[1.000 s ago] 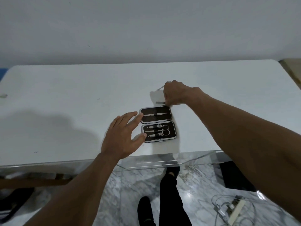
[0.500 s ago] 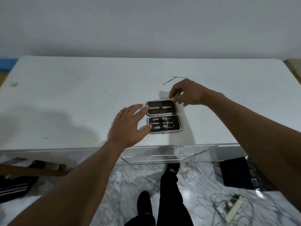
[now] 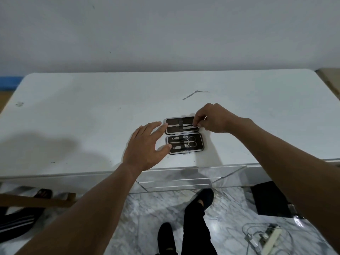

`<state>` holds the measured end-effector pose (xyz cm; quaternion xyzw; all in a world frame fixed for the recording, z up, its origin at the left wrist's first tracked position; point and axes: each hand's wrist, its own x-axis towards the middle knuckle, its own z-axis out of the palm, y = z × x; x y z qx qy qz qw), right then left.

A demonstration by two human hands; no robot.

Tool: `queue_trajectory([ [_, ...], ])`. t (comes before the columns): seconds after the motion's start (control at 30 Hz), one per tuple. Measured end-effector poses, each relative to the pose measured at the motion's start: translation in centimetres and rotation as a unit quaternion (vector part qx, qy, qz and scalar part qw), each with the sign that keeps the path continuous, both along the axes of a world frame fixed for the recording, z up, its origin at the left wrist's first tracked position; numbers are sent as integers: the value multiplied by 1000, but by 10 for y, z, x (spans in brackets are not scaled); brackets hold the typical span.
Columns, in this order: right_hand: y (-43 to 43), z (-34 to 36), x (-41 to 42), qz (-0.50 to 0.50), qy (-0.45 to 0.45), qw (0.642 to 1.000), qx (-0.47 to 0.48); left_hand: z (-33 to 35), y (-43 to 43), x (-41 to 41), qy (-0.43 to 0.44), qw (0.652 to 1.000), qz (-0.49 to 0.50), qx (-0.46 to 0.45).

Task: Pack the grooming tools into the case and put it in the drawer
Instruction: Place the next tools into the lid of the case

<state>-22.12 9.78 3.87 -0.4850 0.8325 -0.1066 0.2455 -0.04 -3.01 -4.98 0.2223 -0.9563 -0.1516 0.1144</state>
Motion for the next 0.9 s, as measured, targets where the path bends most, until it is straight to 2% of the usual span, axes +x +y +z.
queue_trajectory([
  [0.47, 8, -9, 1, 44, 68, 997, 9, 3, 1, -1, -1, 1000, 3, 7],
  [0.9, 12, -14, 3, 154, 166, 974, 9, 3, 1, 0, -7, 1000, 6, 0],
])
